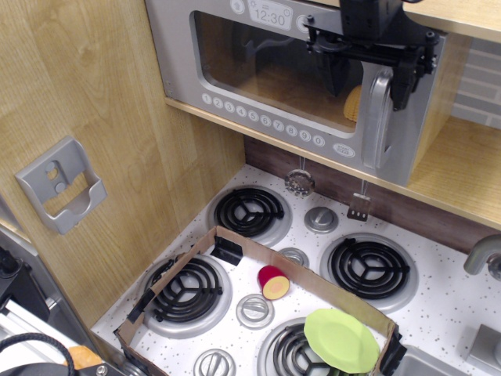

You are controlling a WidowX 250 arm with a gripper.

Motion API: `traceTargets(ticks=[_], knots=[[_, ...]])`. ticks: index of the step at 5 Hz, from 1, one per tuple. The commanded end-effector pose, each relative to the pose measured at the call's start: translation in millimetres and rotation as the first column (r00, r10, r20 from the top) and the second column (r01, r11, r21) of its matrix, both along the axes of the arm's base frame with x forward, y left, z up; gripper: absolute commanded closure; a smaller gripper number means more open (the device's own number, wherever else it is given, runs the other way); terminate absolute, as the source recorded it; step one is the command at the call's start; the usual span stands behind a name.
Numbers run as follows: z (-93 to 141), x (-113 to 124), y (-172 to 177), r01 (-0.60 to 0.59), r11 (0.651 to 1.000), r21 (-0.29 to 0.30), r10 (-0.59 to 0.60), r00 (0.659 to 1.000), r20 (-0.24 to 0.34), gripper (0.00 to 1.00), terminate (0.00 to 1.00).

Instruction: Open microwave

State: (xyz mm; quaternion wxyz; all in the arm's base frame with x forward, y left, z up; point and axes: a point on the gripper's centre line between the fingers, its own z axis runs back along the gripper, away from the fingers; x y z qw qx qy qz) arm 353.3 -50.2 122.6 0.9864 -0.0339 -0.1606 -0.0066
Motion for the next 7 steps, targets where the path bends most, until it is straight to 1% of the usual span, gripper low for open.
traceTargets(ticks=[1, 3, 4, 5, 6, 7], knots=[[4.0, 5.8, 5.3, -0.018, 1.000, -0.001, 0.018, 0.999, 0.044, 1.00, 0.00], [-4.4, -12.3, 8.3, -0.086, 0.996, 0.003, 0.086, 0.995, 0.047, 1.00, 0.00], [-4.8, -15.8, 9.9, -0.099, 0.995, 0.006, 0.098, 0.994, 0.040, 1.00, 0.00], [-2.7, -17.1, 11.0, -0.098, 0.995, 0.011, 0.097, 0.995, 0.036, 0.00, 0.00], [2.5, -21.5, 10.7, -0.115, 0.993, 0.040, 0.113, 0.993, 0.041, 0.00, 0.00], [13.9, -26.0, 10.0, -0.131, 0.988, 0.079, 0.127, 0.991, 0.048, 0.00, 0.00]])
